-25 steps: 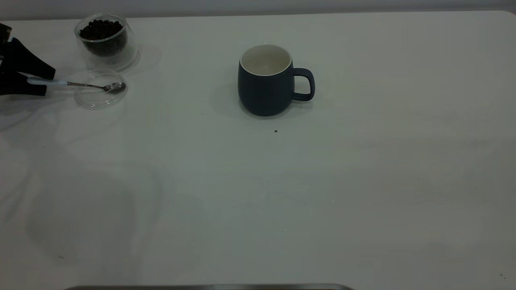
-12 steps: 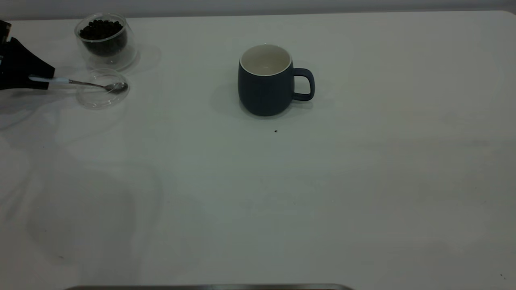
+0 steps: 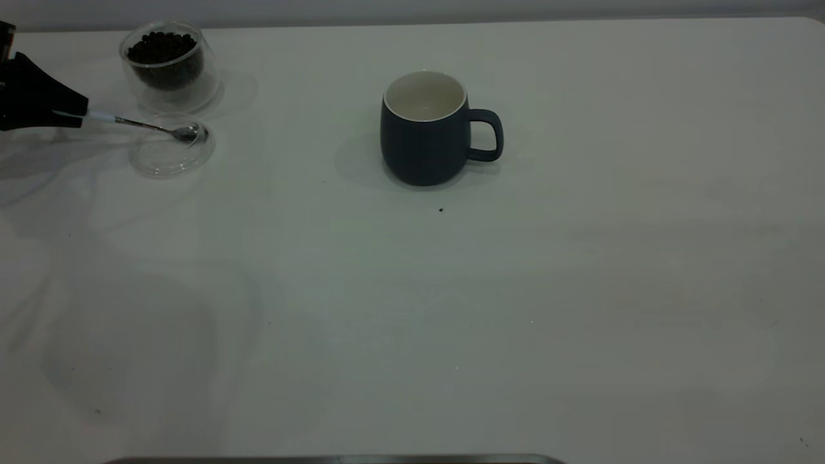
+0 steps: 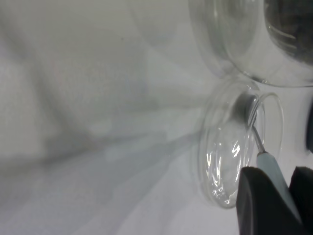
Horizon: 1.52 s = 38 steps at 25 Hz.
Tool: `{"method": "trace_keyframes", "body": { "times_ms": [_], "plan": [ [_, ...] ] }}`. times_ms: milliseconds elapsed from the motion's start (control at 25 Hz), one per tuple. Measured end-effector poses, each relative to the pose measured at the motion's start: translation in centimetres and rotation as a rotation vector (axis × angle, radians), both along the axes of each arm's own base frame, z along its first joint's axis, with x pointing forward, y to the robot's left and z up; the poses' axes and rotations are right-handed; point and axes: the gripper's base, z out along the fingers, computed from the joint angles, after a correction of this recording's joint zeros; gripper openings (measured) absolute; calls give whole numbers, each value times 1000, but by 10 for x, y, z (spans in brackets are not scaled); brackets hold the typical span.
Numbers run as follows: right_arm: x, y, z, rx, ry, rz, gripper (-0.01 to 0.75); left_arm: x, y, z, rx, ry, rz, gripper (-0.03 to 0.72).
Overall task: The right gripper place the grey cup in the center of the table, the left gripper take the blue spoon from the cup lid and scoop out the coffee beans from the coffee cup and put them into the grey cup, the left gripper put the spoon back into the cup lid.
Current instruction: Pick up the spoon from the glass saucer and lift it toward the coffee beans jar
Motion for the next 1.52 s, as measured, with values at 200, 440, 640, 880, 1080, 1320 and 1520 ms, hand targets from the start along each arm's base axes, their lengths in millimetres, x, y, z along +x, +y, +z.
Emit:
{"method": "trace_keyframes", "body": {
  "times_ms": [200, 440, 640, 880, 1080, 1320, 1520],
  "plan": [
    [0, 0, 0, 0, 0, 0, 459, 1, 0, 3, 0, -3, 3, 167],
    [0, 0, 0, 1, 0, 0, 459, 3, 3, 21, 26, 10, 17, 138],
    [0, 0, 0, 1, 0, 0, 459, 3, 6, 32, 54, 45, 35, 137],
    [0, 0, 0, 1, 0, 0, 459, 5, 7, 49, 65, 66, 68, 134],
    [0, 0, 0, 1, 0, 0, 459, 10, -6, 59, 65, 72, 61, 134],
    [0, 0, 0, 1, 0, 0, 459, 18, -35, 72, 87, 79, 13, 134],
    [0, 0, 0, 1, 0, 0, 459, 22, -45, 113, 137, 33, 4, 134]
  ]
}}
